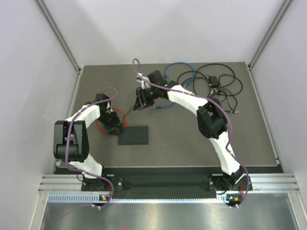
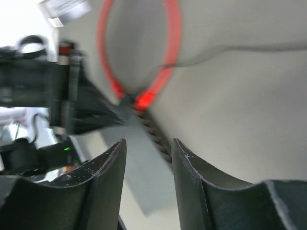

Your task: Pull the plug from the switch port

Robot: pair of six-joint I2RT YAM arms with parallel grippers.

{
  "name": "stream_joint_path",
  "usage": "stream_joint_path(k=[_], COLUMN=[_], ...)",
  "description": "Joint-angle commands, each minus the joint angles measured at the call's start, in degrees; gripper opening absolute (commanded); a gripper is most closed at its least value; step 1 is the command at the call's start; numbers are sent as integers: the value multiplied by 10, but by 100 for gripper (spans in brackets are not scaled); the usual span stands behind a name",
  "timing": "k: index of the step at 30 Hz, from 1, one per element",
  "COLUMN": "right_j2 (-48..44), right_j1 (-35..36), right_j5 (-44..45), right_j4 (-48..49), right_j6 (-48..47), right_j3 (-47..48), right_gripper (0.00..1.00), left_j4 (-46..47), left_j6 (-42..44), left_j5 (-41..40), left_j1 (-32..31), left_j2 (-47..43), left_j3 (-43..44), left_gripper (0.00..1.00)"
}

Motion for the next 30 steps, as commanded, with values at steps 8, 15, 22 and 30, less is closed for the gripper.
stream_joint_path(k=[8,15,22,30], right_j2=[104,109,51,-65], right_j1=[58,57,56,56], right_j5=[-111,-115,-134,-119], right_j4=[134,212,287,404], right_j6=[129,192,216,281], right_j3=[47,-34,-161,-347], right_gripper=[43,41,40,38], left_j4=[-34,-1,12,23], left_j6=[-1,-1,1,6], left_j5=[-49,12,31,51], left_j1=[-1,-1,-1,-2], left_j2=[-36,-5,-7,-4], left_j3=[9,4,-7,-27], left_gripper=[52,50,49,47])
